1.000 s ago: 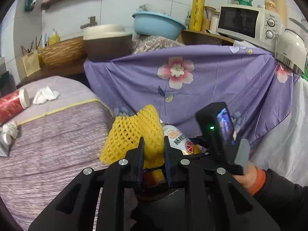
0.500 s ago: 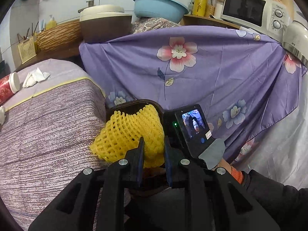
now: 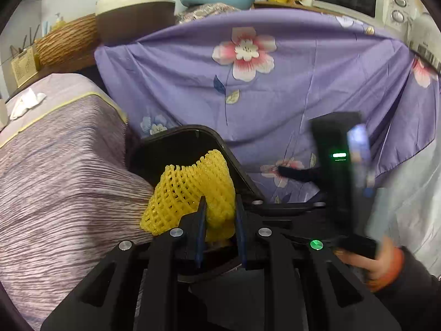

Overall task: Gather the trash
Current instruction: 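Drop the bottle into the bin with the right tool while the left lowers the yellow net in, then withdraw both tools from the bin back over the table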

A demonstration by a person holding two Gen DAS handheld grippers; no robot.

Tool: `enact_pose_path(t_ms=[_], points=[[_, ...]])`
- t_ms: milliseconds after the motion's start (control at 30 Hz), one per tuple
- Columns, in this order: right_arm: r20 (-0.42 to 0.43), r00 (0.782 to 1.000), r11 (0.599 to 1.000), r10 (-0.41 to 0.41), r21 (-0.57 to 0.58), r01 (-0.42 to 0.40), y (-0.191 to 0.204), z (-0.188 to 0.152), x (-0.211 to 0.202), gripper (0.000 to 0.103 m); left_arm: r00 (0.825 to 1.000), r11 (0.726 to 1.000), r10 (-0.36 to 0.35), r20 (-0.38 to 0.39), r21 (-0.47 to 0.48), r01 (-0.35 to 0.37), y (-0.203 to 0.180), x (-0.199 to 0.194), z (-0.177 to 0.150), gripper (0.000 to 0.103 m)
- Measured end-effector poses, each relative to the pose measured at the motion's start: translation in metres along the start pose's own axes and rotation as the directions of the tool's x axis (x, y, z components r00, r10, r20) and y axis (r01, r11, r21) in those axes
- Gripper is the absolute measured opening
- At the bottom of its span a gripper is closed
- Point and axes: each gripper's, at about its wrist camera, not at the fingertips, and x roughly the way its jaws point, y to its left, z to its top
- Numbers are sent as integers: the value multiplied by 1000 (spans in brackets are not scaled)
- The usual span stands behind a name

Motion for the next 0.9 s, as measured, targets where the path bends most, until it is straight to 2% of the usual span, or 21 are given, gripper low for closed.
enact_pose_path(t_ms=[100, 367, 433, 533, 567, 600, 900], points=[[26, 998, 999, -54, -2, 54, -12, -9, -21, 77, 1000, 1000, -3, -23, 3, 3, -2, 12, 0, 19], [25, 995, 993, -93, 73, 91, -44, -29, -46, 77, 997, 1000, -3, -79, 8, 4, -4, 42, 5, 20], [20, 994, 991, -104, 87, 102, -50, -32, -48, 77, 996, 1000, 5, -84, 13, -4, -5, 46, 4, 25], [22, 993, 988, -112, 105, 110, -56, -35, -50, 77, 997, 1000, 5, -79, 10, -5, -5, 46, 4, 47], [21, 993, 987, -117, 113, 114, -58, -36, -51, 77, 998, 1000, 7, -69, 10, -6, -5, 44, 4, 58], [21, 993, 986, -120, 121, 116, -61, -36, -51, 77, 998, 1000, 7, -59, 11, -6, -6, 42, 3, 63], [20, 992, 982, -121, 149, 117, -67, -36, -51, 78, 1000, 1000, -15, -19, 8, 16, -12, 18, 0, 83]])
